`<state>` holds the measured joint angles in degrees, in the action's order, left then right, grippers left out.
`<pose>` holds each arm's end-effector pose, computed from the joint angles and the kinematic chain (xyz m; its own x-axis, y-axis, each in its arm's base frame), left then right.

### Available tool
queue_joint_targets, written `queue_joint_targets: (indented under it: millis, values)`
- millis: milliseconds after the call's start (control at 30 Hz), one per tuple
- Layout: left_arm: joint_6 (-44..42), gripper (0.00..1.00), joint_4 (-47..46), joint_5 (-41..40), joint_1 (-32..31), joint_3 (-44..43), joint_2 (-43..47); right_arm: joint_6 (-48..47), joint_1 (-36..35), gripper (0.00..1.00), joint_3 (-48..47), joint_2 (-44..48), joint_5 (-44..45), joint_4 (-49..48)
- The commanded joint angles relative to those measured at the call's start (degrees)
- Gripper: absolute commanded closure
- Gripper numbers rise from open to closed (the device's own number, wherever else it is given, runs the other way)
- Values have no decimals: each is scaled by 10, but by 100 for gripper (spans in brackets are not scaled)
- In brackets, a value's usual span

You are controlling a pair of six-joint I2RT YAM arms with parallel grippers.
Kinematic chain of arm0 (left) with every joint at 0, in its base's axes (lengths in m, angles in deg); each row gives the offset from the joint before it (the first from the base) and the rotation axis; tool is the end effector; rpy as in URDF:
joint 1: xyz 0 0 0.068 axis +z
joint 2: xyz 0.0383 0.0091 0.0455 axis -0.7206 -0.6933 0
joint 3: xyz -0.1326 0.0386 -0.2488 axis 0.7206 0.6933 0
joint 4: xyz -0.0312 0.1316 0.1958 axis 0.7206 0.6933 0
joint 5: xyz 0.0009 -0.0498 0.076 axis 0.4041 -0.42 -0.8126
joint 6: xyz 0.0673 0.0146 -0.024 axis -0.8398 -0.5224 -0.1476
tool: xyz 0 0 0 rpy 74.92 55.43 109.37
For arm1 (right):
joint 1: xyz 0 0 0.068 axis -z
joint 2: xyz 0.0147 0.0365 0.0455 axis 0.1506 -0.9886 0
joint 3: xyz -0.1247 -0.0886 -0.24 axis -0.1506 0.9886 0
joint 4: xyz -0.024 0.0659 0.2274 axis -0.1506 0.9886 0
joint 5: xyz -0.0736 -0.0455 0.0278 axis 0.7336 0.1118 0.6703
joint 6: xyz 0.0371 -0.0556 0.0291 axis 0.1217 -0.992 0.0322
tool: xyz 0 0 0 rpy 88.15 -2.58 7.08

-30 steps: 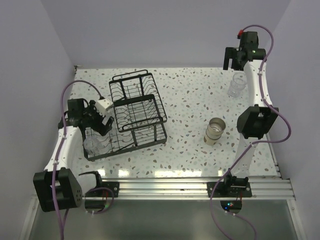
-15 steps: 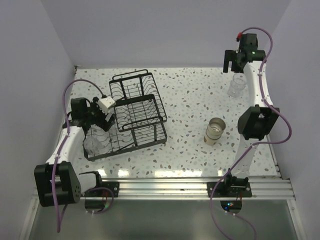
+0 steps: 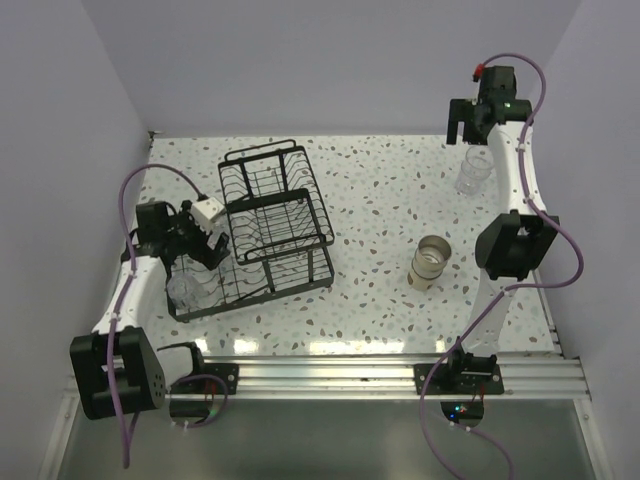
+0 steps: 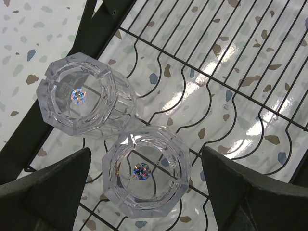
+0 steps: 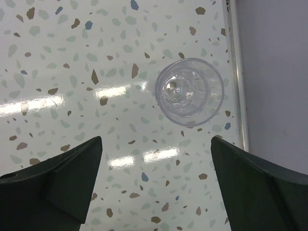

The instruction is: Unload the cups from the dish rack

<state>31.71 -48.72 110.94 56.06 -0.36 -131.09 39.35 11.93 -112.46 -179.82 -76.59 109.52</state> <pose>0.2233 0.0033 0.2385 -0.4191 0.4195 -0.8052 0.6306 0.7726 0.0743 0.4538 -0.0375 0.3601 -0.7040 0.0370 -0.7093 0.1880 0.9728 -0.1357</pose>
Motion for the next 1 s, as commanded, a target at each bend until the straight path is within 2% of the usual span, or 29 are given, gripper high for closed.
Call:
queue_joint_targets:
  millis: [0,200,533,800,900,967]
  values:
    - [1,1,4,10,3,21,3,-7,-2,2,-32,19,-8,-11]
    - [18,4,-21,-12,4,31,-7,-9,-2,2,-34,16,-10,-13]
    - [53,2,-42,38,33,43,21,-10,-2,2,-27,21,-12,-14]
    - [51,5,-81,2,33,50,-4,-9,-2,2,-27,20,-15,-14]
    - [50,9,-97,-4,32,54,-8,-8,-3,2,-27,22,-14,-13]
    - [50,15,-99,0,32,51,-12,-10,-2,2,-22,26,-13,-15]
